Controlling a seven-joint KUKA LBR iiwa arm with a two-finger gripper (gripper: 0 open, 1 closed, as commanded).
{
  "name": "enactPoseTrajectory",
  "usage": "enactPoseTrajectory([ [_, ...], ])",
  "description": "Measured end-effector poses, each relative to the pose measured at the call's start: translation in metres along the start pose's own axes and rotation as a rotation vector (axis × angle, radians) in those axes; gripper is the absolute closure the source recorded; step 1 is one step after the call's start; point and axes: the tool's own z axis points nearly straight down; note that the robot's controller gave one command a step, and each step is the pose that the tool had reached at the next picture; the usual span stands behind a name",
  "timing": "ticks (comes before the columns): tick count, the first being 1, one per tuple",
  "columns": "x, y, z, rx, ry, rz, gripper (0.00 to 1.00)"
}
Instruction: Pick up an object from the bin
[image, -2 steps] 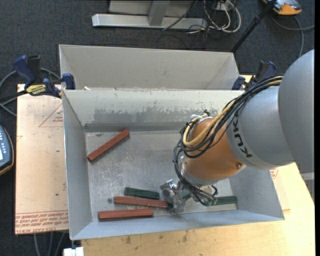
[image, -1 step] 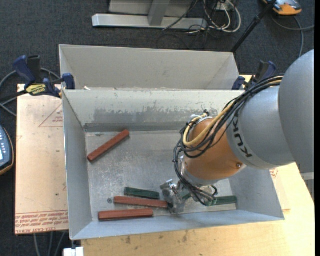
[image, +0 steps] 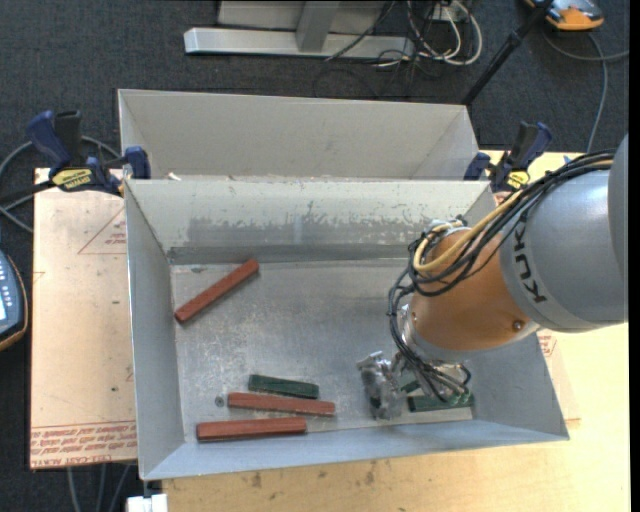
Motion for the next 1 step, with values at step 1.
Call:
enactPoseTrajectory([
  [1, -0.0092, 0.0132, -0.1924, 0.001, -0.008, -0.013, 1.00],
])
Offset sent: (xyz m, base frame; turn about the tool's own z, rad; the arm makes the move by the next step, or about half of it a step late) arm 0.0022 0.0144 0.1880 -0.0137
